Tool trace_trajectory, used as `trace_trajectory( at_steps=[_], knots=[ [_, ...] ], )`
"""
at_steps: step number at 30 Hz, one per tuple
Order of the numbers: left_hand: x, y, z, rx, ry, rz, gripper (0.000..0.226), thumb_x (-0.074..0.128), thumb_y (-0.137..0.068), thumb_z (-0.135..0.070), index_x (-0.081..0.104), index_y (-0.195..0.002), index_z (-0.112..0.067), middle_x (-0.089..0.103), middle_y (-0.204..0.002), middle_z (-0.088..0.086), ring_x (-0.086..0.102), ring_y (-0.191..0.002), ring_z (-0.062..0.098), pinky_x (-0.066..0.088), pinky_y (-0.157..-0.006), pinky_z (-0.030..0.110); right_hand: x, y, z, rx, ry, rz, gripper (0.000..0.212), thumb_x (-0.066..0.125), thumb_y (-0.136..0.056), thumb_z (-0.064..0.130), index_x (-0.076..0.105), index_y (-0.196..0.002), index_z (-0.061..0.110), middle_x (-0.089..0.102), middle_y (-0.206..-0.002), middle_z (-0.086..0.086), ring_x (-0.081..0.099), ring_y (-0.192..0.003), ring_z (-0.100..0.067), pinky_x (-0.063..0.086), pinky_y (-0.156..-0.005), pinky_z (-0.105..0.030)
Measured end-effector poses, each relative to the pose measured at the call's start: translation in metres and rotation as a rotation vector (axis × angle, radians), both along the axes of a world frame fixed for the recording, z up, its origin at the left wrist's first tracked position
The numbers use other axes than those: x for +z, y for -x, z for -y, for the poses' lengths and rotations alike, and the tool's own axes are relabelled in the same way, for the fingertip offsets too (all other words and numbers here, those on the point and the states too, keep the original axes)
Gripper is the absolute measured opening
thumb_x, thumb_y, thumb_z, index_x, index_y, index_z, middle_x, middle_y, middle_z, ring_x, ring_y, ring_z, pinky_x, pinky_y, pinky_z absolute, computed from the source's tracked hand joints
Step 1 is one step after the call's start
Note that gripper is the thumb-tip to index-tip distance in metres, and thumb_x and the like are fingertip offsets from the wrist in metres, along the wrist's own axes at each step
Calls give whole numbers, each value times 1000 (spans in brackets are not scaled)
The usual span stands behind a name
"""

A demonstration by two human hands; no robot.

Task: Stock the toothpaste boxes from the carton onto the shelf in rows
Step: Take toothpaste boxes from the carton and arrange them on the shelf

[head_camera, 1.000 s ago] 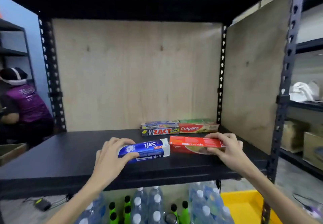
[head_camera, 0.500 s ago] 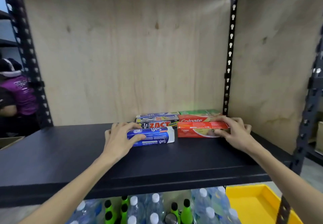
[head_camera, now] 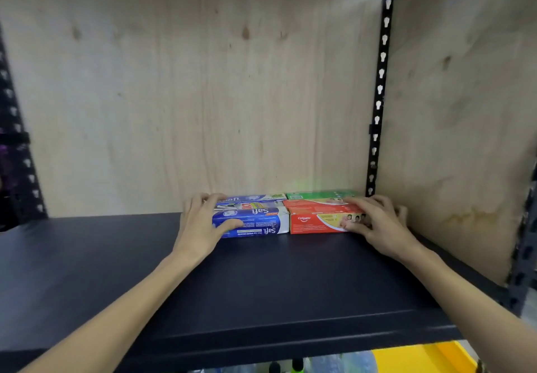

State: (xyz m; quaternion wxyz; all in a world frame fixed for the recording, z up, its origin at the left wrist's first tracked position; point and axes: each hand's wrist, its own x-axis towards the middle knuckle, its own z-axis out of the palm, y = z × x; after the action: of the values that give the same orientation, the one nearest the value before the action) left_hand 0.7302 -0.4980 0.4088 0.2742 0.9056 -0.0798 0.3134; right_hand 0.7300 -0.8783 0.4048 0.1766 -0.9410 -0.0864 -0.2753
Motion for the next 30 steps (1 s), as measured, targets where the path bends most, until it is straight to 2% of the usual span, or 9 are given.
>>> trace_trajectory(
  at_steps=[3, 6, 8, 11, 20, 23, 25, 28, 30],
  knots=[
    [0, -11, -5, -34, 30, -4, 69, 74, -74, -64, 56, -132, -30, 52, -132, -5, 41, -126, 14, 36, -105, 31, 4, -5, -2, -27, -21, -37, 61, 62, -95, 51, 39, -150, 42, 42, -149, 2, 13, -140, -13, 10, -104, -33],
    [0, -14, -8, -70, 30, -34, 76, 66, -69, -74, 59, -130, -29, 60, -128, -10, 50, -121, 10, 43, -102, 31, 4, -13, 0, -77, -87, -103, 68, 63, -89, 62, 33, -149, 53, 33, -148, -6, 16, -135, -29, 14, -107, -35],
    [0, -15, -7, -82, 25, -40, 72, 71, -73, -68, 61, -131, -27, 64, -127, -10, 56, -118, 8, 45, -100, 29, 1, -19, 3, -95, -85, -115, 71, 63, -86, 66, 31, -148, 55, 34, -147, -6, 20, -135, -32, 14, -104, -34],
    [0, -14, -6, -88, 45, -43, 69, 76, -75, -61, 60, -132, -26, 67, -124, -10, 60, -114, 6, 46, -97, 26, 3, -17, 1, -80, -82, -97, 76, 64, -87, 63, 28, -153, 48, 35, -150, 0, 17, -134, -27, 14, -106, -34],
    [0, -8, -7, -143, 61, -38, 70, 71, -73, -70, 51, -135, -43, 68, -117, -16, 60, -116, 7, 47, -103, 37, 2, -4, -4, -98, -112, -103, 73, 61, -89, 64, 25, -151, 54, 30, -146, -8, 21, -127, -34, 22, -113, -42],
    [-2, -7, -6, -114, 16, 3, 71, 65, -72, -79, 46, -135, -52, 65, -115, -24, 53, -121, 5, 30, -112, 37, 2, 0, -6, -100, -66, -78, 70, 56, -90, 66, 26, -152, 52, 33, -145, -9, 20, -128, -29, 20, -111, -42],
    [-1, -3, -4, -74, -12, 70, 68, 63, -73, -79, 48, -134, -51, 63, -115, -26, 47, -121, 1, 18, -112, 34, 2, 2, -9, -80, -21, -29, 70, 54, -91, 67, 29, -153, 48, 39, -146, -8, 21, -135, -27, 17, -106, -39],
    [1, 6, -1, -78, 22, 121, 67, 68, -75, -73, 47, -135, -49, 59, -120, -22, 45, -124, 4, 22, -112, 35, 2, 10, -13, -48, 67, 62, 72, 54, -90, 66, 33, -153, 38, 51, -147, 4, 23, -138, -19, 11, -90, -32],
    [2, 14, -1, -73, 21, 146, 71, 72, -76, -68, 44, -138, -46, 56, -125, -19, 43, -126, 10, 24, -108, 32, 3, 21, -18, -37, 80, 95, 73, 54, -90, 68, 34, -152, 36, 48, -150, 12, 24, -137, -17, 10, -89, -31]
  ],
)
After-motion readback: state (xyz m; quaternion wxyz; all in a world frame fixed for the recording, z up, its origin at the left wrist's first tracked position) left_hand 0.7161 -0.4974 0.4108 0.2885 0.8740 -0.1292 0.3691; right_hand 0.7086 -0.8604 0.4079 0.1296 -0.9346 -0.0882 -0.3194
